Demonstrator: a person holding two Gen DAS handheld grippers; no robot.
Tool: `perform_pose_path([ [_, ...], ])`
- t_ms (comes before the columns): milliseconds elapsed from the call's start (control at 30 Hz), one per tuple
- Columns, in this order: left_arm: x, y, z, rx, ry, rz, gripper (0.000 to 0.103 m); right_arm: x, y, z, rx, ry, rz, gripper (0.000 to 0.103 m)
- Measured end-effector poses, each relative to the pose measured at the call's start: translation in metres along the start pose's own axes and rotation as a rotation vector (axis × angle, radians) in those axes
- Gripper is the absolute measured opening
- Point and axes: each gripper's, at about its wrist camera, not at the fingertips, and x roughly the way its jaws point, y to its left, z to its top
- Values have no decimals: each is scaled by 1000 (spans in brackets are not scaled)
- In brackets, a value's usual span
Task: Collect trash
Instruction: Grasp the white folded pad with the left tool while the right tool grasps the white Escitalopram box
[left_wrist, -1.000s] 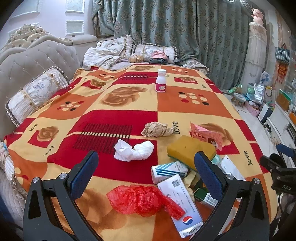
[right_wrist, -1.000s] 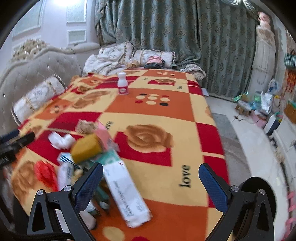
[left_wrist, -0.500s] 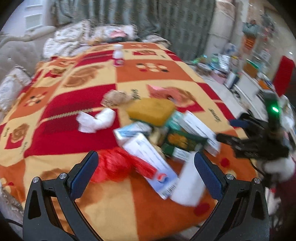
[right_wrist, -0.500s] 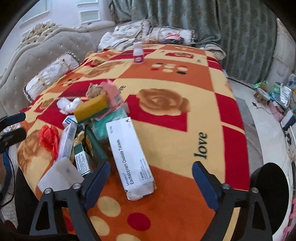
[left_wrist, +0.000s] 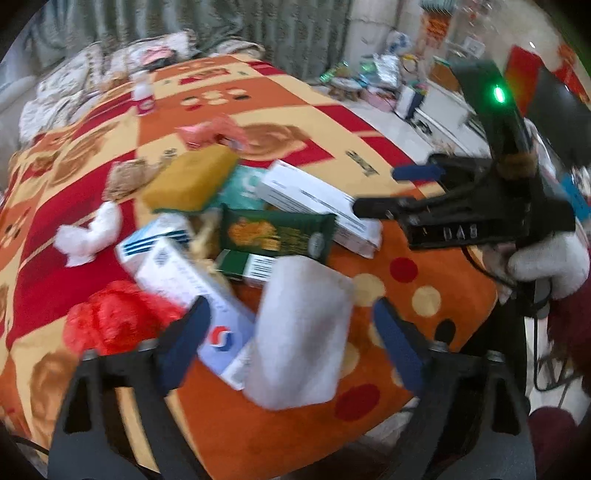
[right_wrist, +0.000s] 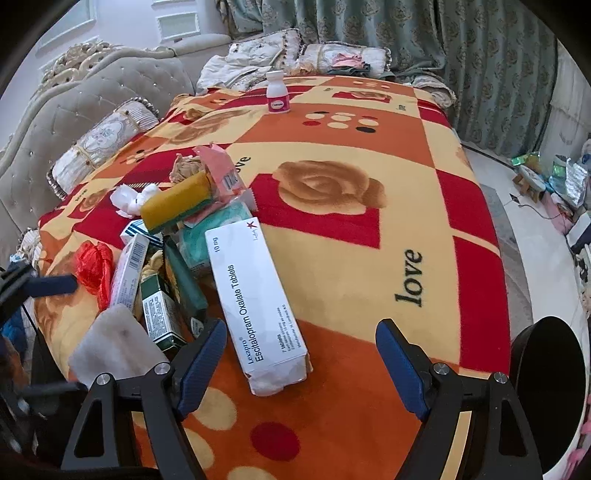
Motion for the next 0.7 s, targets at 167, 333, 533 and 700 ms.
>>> perform_pose_path([
  [167, 7, 6, 1, -32, 35, -38, 36, 0, -1, 3, 3, -2, 6, 81],
  [333, -23, 32, 14, -125, -27, -96, 33, 14, 4, 3, -34, 33, 22, 81],
  [533, -34, 57, 29, -223, -45, -124, 33, 37, 15, 2, -78, 90, 61, 49],
  [700, -35, 58, 41, -257, -58, -117, 33, 39, 15, 3, -65, 71, 65, 45],
])
